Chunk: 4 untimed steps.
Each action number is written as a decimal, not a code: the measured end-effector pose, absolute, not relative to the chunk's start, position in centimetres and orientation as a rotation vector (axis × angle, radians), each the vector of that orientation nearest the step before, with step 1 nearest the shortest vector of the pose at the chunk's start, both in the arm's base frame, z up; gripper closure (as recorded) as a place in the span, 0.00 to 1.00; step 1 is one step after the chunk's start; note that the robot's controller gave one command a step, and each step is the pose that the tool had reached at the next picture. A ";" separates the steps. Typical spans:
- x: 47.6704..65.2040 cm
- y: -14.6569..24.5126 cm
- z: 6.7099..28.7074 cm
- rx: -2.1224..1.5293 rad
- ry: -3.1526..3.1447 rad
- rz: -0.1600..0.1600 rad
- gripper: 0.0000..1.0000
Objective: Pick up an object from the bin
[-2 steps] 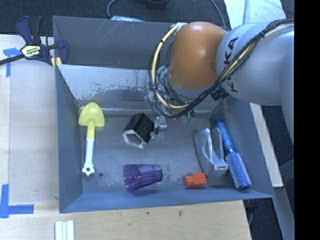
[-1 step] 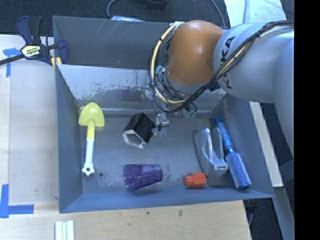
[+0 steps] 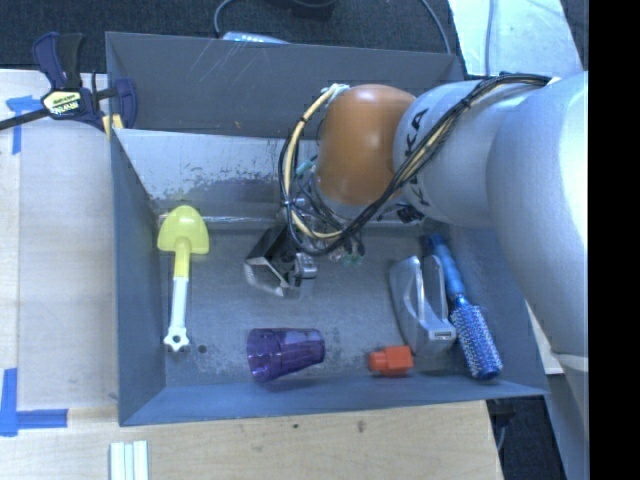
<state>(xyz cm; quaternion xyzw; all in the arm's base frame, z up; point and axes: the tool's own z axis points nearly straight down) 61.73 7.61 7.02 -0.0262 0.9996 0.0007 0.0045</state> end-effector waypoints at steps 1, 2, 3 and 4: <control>62.9 8.2 7.1 -0.683 3.048 -0.001 1.00; 62.9 8.2 7.1 -0.682 3.048 0.000 1.00; 63.0 8.1 7.2 -0.678 3.047 0.001 1.00; 63.2 8.2 15.2 -0.676 3.040 -0.001 1.00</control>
Offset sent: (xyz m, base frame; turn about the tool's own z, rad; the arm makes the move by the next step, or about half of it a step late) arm 0.0000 0.0000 0.0000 0.0000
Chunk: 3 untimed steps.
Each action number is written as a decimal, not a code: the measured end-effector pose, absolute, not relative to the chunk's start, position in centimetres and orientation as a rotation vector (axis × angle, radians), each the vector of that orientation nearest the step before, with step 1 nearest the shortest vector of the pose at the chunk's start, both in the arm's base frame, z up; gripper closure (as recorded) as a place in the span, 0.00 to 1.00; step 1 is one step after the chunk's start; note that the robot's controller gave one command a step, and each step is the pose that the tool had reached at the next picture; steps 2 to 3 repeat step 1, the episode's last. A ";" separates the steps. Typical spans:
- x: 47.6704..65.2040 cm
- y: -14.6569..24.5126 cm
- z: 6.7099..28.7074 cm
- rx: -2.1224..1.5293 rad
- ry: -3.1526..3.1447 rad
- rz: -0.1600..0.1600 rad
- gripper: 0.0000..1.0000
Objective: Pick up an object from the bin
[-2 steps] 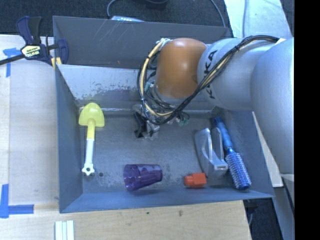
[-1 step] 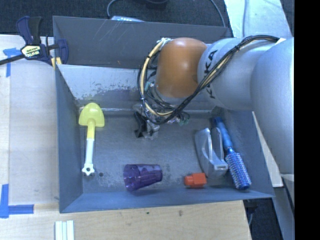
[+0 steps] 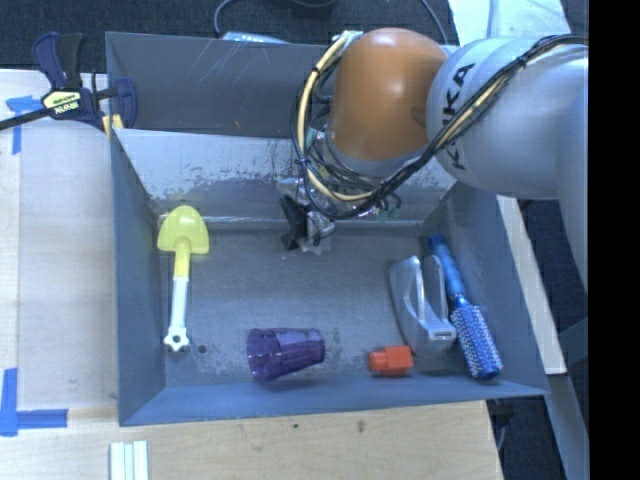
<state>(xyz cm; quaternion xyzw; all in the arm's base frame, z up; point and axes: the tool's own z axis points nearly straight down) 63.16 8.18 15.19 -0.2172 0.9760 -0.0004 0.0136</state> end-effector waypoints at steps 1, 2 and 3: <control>62.9 8.1 10.8 -0.673 3.049 0.003 1.00; 62.9 8.1 10.8 -0.673 3.049 0.003 1.00; 62.9 8.1 10.8 -0.673 3.049 0.003 1.00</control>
Offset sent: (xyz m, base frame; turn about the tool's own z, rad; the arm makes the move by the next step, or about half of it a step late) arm 0.0000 -0.0001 0.0288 0.0000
